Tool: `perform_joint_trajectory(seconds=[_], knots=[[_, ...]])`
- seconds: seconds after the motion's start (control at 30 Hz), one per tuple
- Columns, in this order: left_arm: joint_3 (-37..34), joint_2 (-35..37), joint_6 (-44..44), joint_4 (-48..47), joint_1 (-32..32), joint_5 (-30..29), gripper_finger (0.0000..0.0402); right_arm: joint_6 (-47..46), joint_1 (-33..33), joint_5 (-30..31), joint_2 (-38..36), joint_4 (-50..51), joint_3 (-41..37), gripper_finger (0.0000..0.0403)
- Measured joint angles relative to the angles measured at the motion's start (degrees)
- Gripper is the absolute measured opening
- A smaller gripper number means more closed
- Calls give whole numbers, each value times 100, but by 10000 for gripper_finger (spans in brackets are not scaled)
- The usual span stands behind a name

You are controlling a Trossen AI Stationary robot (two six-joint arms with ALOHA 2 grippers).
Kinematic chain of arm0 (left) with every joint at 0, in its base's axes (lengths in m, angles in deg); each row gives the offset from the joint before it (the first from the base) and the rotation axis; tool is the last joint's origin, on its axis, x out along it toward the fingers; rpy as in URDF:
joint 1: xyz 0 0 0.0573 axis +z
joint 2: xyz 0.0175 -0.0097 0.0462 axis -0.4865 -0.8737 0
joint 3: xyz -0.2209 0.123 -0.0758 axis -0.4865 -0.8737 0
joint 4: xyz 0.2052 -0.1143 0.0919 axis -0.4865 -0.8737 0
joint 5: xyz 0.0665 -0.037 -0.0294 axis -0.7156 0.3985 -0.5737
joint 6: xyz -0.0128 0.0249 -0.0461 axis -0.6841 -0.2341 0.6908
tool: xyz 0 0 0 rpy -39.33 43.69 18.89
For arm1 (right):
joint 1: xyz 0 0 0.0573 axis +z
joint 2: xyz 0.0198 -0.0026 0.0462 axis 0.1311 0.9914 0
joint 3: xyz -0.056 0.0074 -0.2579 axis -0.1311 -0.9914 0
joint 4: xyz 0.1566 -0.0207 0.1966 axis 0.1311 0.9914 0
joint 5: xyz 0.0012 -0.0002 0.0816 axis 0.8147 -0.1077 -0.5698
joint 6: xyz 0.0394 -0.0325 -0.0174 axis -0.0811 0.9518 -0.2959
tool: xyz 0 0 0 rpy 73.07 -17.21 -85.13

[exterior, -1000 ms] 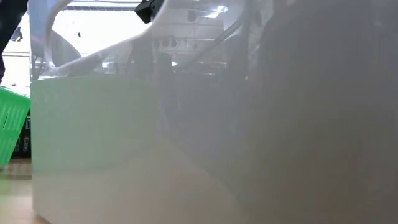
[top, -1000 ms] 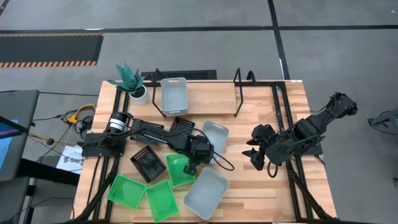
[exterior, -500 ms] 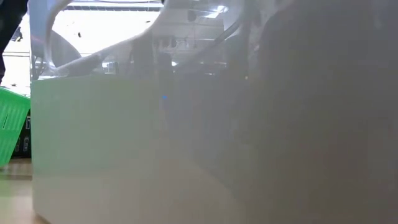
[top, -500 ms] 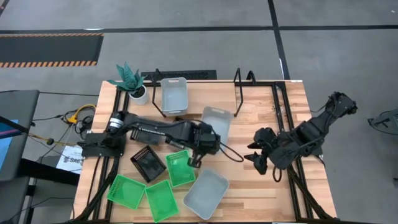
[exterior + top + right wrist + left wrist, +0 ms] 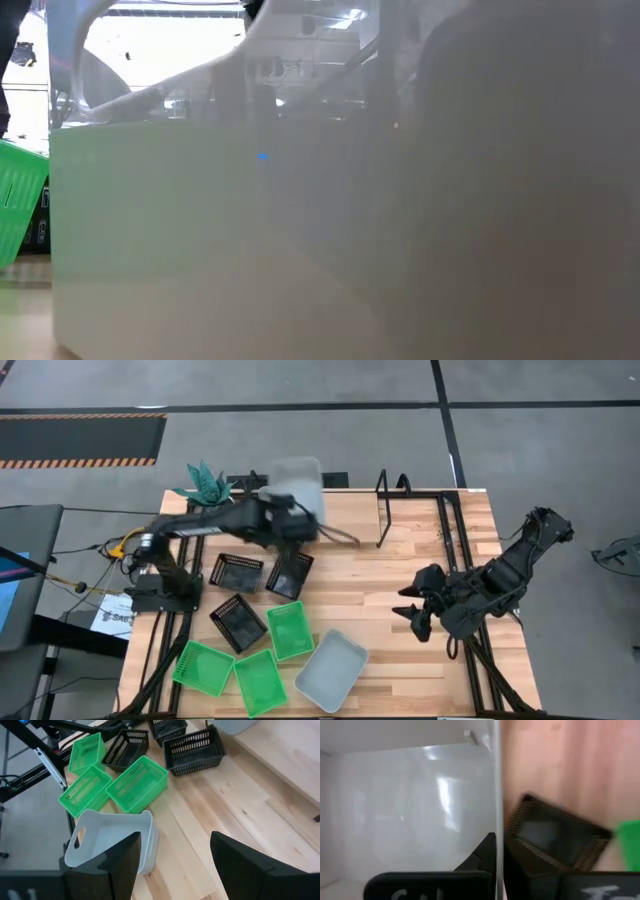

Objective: Stack baskets on shelf by color
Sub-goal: Stack the right gray bin on top of the gray bin on the shelf

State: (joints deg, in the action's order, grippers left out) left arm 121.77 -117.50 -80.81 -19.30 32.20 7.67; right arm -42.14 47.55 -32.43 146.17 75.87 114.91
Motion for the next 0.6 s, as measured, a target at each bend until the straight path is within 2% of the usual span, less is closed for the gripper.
perform_joint_trajectory(seconds=[0.1,0.23,0.37,0.6], knots=[[-589,585,-108,232,357,-221,0,18,-3,119,1,20,0,264],[-1865,1241,-332,1110,831,181,0,22,-3,168,1,22,0,264],[-2888,1514,-720,1909,1081,204,0,33,-3,232,1,20,0,264],[-3483,1437,-1041,2341,1413,760,0,30,-3,236,1,10,0,264]])
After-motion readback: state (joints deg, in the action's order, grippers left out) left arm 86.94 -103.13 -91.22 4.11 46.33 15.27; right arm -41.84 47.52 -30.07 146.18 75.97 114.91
